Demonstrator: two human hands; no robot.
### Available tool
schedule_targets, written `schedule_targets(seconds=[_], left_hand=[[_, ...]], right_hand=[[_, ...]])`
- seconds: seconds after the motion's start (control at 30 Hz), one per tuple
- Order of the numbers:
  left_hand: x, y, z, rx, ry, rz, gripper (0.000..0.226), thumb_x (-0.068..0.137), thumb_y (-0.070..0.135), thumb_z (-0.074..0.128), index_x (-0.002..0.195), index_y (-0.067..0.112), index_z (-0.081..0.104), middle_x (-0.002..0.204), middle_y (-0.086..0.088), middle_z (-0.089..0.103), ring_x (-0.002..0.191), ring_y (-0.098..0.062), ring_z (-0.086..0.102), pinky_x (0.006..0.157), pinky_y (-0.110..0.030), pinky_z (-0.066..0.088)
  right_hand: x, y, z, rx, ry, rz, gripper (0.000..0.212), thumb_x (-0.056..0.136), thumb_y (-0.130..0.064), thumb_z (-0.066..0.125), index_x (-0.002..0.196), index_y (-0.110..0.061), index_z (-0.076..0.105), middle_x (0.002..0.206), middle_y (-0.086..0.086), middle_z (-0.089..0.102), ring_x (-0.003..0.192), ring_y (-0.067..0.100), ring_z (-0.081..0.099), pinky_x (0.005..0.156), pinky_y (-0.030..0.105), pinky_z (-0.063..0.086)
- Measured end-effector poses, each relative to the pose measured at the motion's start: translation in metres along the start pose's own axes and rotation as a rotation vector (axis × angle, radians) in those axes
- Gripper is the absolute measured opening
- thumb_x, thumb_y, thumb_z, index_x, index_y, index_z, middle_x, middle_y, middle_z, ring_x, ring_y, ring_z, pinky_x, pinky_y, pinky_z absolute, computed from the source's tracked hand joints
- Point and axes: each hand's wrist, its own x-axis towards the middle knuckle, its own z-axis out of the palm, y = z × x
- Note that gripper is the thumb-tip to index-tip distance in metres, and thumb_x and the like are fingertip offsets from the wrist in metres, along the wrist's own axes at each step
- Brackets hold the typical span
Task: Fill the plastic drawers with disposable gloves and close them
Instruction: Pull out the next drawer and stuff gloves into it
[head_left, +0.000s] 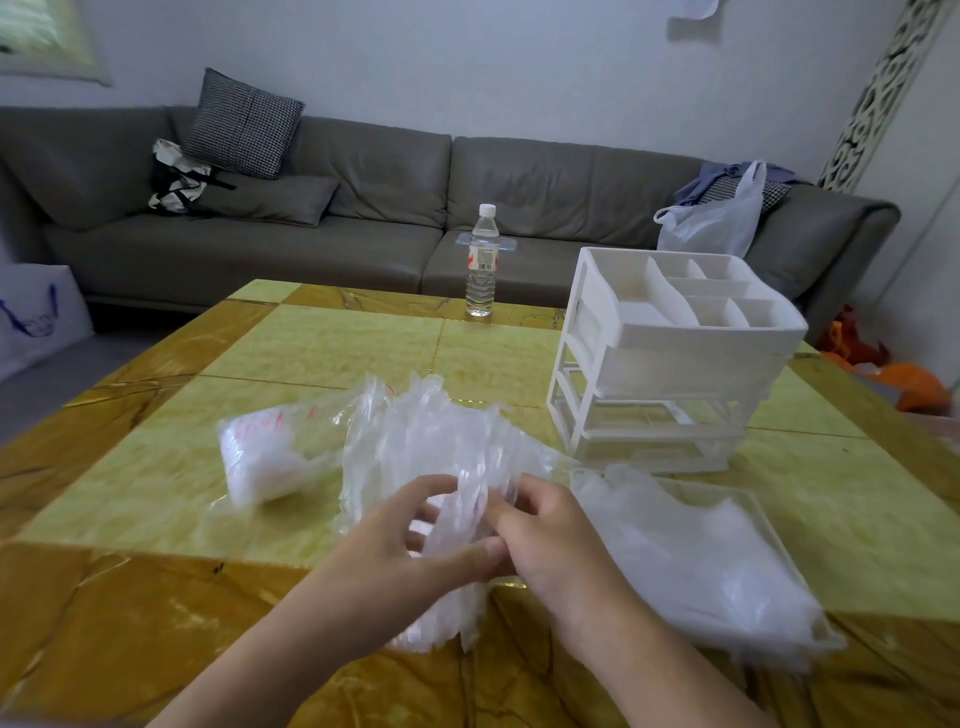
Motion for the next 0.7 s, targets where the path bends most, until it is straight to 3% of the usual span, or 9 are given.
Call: schedule_targets(seconds=[0.1, 0.17, 0.23, 0.3, 0.37, 0.43, 0.47, 0.57, 0.7], left_hand=[[0.000, -0.004, 0.005, 0.067, -0.009, -0.018, 0.072, 0.065, 0.074, 0.083, 0.128, 0.049, 0.058, 0.118, 0.020, 0.071, 0.109, 0.001, 0.068, 0.097, -0.033, 0.055], [0.003, -0.006, 0.006, 0.061, -0.021, -0.013, 0.056, 0.073, 0.054, 0.086, 0.122, 0.038, 0.063, 0.111, 0.015, 0.076, 0.104, -0.002, 0.071, 0.097, -0.039, 0.057], [0.006, -0.007, 0.006, 0.041, 0.041, 0.030, 0.023, 0.085, 0.023, 0.081, 0.105, 0.027, 0.070, 0.087, 0.015, 0.078, 0.082, 0.002, 0.072, 0.082, -0.024, 0.059], [0.005, -0.004, 0.004, 0.019, 0.094, 0.018, 0.021, 0.089, -0.002, 0.071, 0.088, 0.019, 0.071, 0.063, 0.012, 0.071, 0.060, 0.001, 0.065, 0.057, -0.012, 0.049], [0.007, -0.010, 0.001, 0.004, 0.127, -0.050, 0.025, 0.086, -0.007, 0.067, 0.094, 0.017, 0.070, 0.068, 0.007, 0.075, 0.064, -0.004, 0.071, 0.062, -0.020, 0.057], [0.009, -0.014, -0.005, -0.031, 0.116, -0.082, 0.035, 0.080, -0.010, 0.064, 0.103, 0.016, 0.069, 0.082, -0.002, 0.079, 0.078, -0.017, 0.077, 0.077, -0.042, 0.063], [0.008, -0.014, -0.007, -0.052, 0.110, -0.076, 0.039, 0.078, -0.014, 0.060, 0.104, 0.014, 0.070, 0.085, -0.006, 0.080, 0.079, -0.022, 0.078, 0.076, -0.044, 0.062], [0.007, -0.015, -0.012, -0.140, 0.105, -0.063, 0.048, 0.079, -0.026, 0.050, 0.105, 0.007, 0.072, 0.087, -0.013, 0.080, 0.080, -0.028, 0.078, 0.067, -0.036, 0.055], [0.004, -0.012, -0.016, -0.247, 0.106, -0.061, 0.045, 0.079, -0.029, 0.046, 0.102, 0.000, 0.072, 0.084, -0.018, 0.078, 0.071, -0.029, 0.076, 0.055, -0.028, 0.052]], right_hand=[[-0.001, -0.003, -0.002, 0.139, -0.098, 0.008, 0.025, 0.099, -0.030, 0.072, 0.086, -0.009, 0.072, 0.087, 0.014, 0.075, 0.081, 0.027, 0.074, 0.078, 0.042, 0.062], [-0.003, -0.007, -0.005, 0.309, -0.195, 0.020, 0.018, 0.098, -0.019, 0.069, 0.098, -0.003, 0.076, 0.095, 0.015, 0.076, 0.086, 0.026, 0.073, 0.078, 0.036, 0.056], [-0.004, -0.008, -0.007, 0.409, -0.251, 0.025, 0.018, 0.096, -0.007, 0.064, 0.106, 0.003, 0.076, 0.099, 0.018, 0.077, 0.091, 0.030, 0.074, 0.083, 0.039, 0.057], [-0.004, -0.006, -0.006, 0.381, -0.239, 0.019, 0.021, 0.096, 0.006, 0.057, 0.103, 0.003, 0.077, 0.100, 0.021, 0.077, 0.091, 0.032, 0.076, 0.087, 0.042, 0.062], [-0.006, -0.005, -0.003, 0.223, -0.185, -0.026, 0.027, 0.094, 0.012, 0.058, 0.099, -0.003, 0.080, 0.102, 0.016, 0.079, 0.092, 0.028, 0.077, 0.086, 0.037, 0.063], [-0.008, -0.005, -0.002, 0.096, -0.136, -0.088, 0.028, 0.091, 0.009, 0.065, 0.097, -0.012, 0.081, 0.099, 0.007, 0.080, 0.092, 0.023, 0.077, 0.078, 0.029, 0.061], [-0.008, -0.005, -0.001, 0.048, -0.111, -0.116, 0.026, 0.090, 0.006, 0.069, 0.096, -0.016, 0.081, 0.097, 0.003, 0.080, 0.091, 0.020, 0.076, 0.075, 0.026, 0.059], [-0.008, -0.003, 0.001, -0.055, -0.049, -0.161, 0.018, 0.088, -0.009, 0.080, 0.099, -0.023, 0.077, 0.096, -0.001, 0.077, 0.087, 0.017, 0.073, 0.071, 0.021, 0.056], [-0.011, -0.002, 0.005, -0.152, -0.069, -0.204, 0.030, 0.083, -0.022, 0.089, 0.105, -0.031, 0.072, 0.104, -0.005, 0.071, 0.087, 0.013, 0.071, 0.075, 0.022, 0.060]])
